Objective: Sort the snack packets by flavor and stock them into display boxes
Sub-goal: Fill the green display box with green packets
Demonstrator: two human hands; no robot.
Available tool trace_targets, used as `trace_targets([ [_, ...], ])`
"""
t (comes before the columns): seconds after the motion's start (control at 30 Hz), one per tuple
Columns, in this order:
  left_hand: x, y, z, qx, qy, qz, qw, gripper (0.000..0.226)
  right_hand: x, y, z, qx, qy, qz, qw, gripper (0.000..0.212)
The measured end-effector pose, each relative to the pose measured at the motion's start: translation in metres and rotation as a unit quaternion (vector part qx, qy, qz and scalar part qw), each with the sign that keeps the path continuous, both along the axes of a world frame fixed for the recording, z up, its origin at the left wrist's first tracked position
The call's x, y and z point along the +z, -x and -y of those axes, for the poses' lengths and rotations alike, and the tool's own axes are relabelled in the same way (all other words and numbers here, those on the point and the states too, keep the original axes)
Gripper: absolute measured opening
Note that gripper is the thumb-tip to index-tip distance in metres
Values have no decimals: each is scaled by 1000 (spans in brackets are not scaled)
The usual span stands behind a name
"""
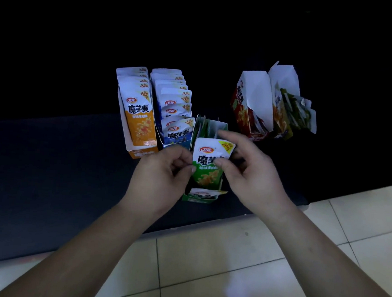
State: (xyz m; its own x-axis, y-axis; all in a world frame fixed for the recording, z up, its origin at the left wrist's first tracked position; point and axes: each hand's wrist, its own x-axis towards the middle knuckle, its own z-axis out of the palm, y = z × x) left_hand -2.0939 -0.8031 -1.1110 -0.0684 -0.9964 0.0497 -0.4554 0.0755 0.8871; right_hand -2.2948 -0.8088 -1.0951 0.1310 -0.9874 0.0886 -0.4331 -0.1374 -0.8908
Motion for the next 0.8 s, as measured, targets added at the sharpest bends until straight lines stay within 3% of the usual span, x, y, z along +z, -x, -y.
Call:
trace_targets([
  [0.1, -4, -4, -8, -61, -29, -6, 998, 16, -1, 1, -5, 8, 16, 9, 1000, 50],
  [0.27, -2, 0, -9, -70, 31, 35, 996, 5, -1, 3, -2, 1, 23, 45, 999, 48],
  [0.43, -1, -7, -3, -6, -36, 27, 999, 26, -18, 5, -5, -11, 57, -16, 998, 27],
  [0.57, 7, -4, -10, -15, -59, -36, 997, 62, -14, 5, -8, -12, -45, 45, 998, 53],
  [0.67, 9, -5, -18, -80, -90, -58, 991, 83, -8, 11, -11, 19, -106, 26, 994, 54],
  [0.8, -3, -7, -26, -95, -53, -56, 992, 81, 1, 14, -18, 42, -174, 73, 981, 44],
])
